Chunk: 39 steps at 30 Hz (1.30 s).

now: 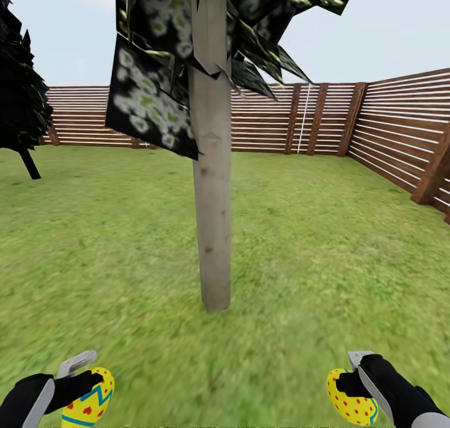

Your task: Take the three Easter eggs out of the wicker basket on the lawn in the garden, then place them on the lawn next to a single tree (choose any tree) so that all three eggs are next to the same tree and none are left in the basket.

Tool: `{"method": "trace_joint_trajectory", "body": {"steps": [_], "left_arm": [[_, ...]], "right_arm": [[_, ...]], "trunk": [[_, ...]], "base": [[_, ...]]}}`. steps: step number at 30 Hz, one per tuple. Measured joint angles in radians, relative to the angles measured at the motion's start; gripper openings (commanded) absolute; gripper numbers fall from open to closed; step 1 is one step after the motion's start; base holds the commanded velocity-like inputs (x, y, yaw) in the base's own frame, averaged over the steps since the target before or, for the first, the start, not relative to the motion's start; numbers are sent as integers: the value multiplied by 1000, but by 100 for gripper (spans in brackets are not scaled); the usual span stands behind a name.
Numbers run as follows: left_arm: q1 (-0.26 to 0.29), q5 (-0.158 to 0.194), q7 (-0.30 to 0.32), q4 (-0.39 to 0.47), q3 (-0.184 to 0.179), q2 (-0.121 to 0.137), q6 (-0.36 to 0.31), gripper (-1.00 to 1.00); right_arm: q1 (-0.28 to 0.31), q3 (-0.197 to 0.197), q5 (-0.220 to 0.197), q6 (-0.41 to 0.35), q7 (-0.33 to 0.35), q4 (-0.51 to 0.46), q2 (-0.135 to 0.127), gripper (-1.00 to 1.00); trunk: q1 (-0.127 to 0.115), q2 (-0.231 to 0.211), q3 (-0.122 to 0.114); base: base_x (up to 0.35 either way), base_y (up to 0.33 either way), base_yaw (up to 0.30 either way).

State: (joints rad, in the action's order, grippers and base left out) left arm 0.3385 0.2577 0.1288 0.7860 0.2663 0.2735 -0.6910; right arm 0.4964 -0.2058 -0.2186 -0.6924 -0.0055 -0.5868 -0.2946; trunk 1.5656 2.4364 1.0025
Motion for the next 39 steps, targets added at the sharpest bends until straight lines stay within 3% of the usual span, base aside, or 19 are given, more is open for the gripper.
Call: {"method": "trace_joint_trajectory", "body": {"steps": [7, 9, 39], "left_arm": [[0, 0, -2, -5, -3, -4, 2, -100], [0, -1, -3, -7, -5, -18, 2, -100], [0, -3, -3, -9, -8, -32, 5, -100]], "right_arm": [[0, 0, 0, 0, 0, 1, 0, -100], [0, -1, 0, 0, 0, 1, 0, -100], [0, -2, 0, 0, -1, 2, 0, -100]], "trunk": [[27, 49, 22], [35, 63, 28], [48, 70, 144]], "base": [[0, 0, 0], [0, 0, 0], [0, 0, 0]]}}
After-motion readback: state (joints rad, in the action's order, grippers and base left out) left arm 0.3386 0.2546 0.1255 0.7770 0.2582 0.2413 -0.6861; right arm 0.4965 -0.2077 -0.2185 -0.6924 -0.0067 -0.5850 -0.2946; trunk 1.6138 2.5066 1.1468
